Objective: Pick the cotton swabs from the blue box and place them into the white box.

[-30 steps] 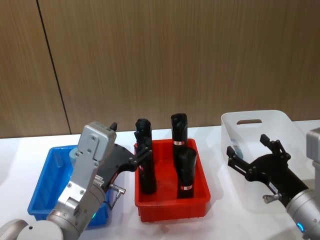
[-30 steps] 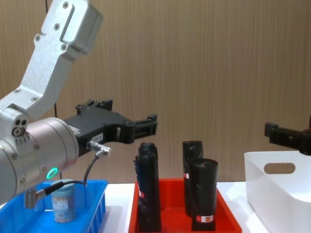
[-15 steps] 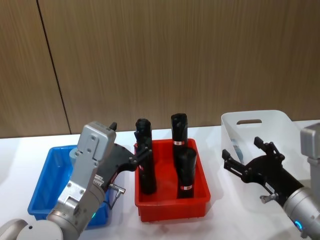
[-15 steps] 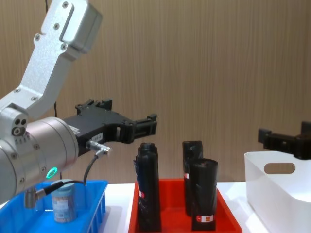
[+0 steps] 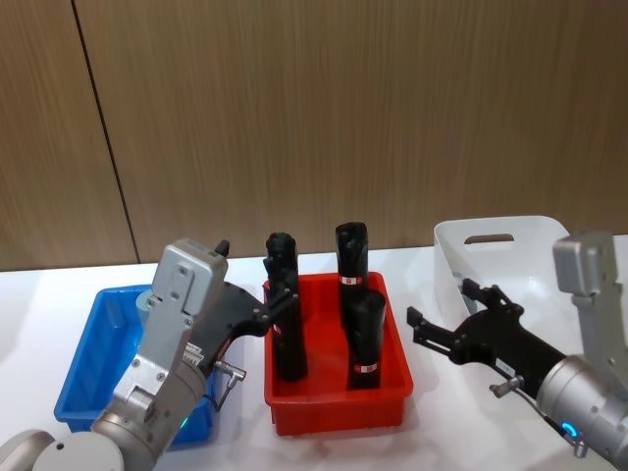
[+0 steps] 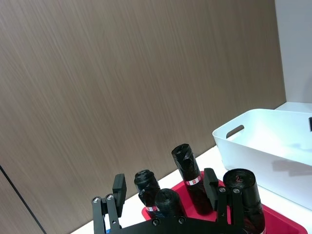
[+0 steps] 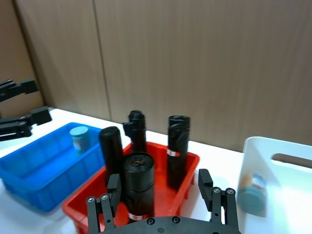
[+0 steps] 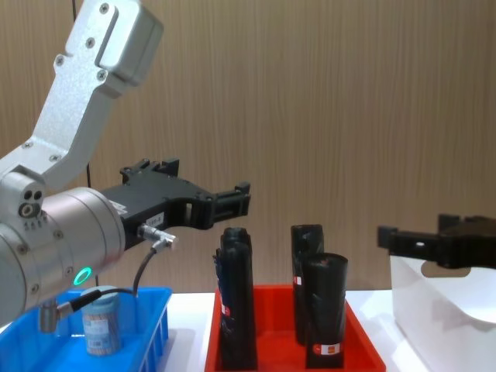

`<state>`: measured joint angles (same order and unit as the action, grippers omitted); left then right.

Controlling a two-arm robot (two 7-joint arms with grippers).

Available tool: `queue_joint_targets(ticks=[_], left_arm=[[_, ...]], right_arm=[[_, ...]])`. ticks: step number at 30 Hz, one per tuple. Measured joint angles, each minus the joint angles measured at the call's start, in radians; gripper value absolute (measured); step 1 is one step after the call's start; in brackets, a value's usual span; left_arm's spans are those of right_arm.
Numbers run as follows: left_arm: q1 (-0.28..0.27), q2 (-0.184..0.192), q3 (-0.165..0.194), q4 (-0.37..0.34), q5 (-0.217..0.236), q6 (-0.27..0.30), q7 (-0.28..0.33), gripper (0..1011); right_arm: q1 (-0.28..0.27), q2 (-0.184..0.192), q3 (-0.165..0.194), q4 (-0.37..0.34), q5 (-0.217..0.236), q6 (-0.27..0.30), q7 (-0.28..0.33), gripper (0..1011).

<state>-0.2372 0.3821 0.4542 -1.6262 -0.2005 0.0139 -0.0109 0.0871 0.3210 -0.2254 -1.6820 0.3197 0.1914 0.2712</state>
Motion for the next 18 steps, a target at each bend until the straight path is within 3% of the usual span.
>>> queue_joint_targets(ticks=[12,18], left_arm=[[0.000,0.000,0.000,0.000,0.000,0.000,0.000,1004],[0.000,0.000,0.000,0.000,0.000,0.000,0.000,1004]], right_arm=[[0.080,-0.030,-0.022,0.090,-0.023,0.047,0.126,1001],[0.116,-0.047,-0.032,0.140,-0.037,0.052,0.159,1001]])
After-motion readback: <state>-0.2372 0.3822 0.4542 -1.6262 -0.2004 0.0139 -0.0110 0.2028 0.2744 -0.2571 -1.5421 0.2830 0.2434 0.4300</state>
